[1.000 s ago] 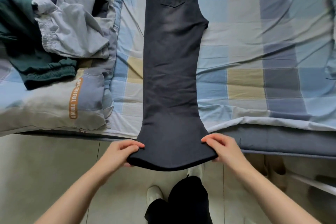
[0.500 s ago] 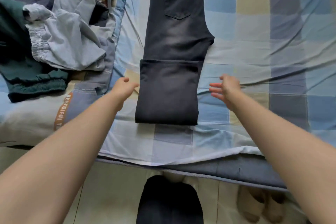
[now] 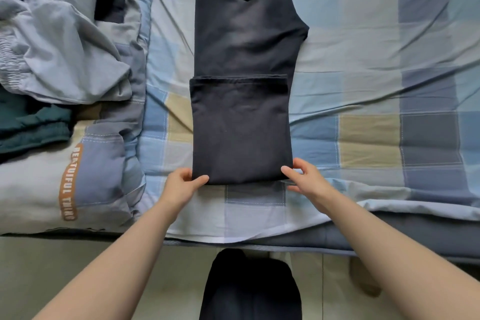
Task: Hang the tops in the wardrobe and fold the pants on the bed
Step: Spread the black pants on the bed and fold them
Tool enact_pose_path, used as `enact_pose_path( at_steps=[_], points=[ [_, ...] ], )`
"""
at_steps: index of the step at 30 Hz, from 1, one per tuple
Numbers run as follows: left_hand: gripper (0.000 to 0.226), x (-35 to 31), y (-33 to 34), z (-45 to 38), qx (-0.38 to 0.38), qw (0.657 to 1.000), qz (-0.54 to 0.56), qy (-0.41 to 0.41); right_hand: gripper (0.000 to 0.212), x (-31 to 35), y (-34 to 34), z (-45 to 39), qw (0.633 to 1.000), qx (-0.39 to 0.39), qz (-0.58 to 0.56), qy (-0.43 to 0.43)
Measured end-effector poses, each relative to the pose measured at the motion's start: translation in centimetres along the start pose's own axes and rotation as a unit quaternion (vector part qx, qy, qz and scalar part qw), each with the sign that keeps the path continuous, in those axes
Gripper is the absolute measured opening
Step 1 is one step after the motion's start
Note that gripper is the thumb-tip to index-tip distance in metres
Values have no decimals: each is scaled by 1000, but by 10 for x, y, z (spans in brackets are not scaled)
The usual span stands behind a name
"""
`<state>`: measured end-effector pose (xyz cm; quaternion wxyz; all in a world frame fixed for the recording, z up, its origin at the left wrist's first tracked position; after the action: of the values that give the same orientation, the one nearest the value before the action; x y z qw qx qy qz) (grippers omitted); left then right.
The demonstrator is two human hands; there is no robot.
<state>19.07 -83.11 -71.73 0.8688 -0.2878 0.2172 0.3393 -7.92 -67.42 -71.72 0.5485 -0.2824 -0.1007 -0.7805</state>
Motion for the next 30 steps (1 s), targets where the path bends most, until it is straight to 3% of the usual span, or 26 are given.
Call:
enact_pose_path(
  at_steps=[2,5,8,10,17,23,25,30],
  points=[
    [28,12,-1,8,21,1000,-2,-9,11,-13,1,10,999,3,-38,-14],
    [20,29,-3,12,28,998,29,-50,16,-30,2,18,995,-21,-94,5],
    [42,34,-2,9,14,995,50,-79,6,-31,7,14,990,-21,-135,45],
    [47,32,0,8,3,994,76,-78,23,-28,8,8,993,-29,-99,50],
    [28,42,13,34,-20,980,179,-85,20,-44,-5,21,990,-78,-105,52],
    [21,56,23,85,16,980,162,-117,14,-65,-24,66,983,-91,-153,52],
    [28,63,27,111,9,977,162,-135,24,-70,-32,90,977,-99,-178,69],
    [26,78,36,193,32,978,138,-156,46,-75,-46,167,998,-6,-47,47]
  ],
)
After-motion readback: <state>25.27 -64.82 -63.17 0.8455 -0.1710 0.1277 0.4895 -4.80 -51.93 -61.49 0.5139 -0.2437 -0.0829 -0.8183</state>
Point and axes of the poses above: each hand's wrist, its own z-axis away from the middle knuckle, its own y-axis out of the palm, x = y × z, the point moved 6 cm from there along -z, towards the middle knuckle, and after that the axes turned 2 degrees about y, right-handed, at the moved point
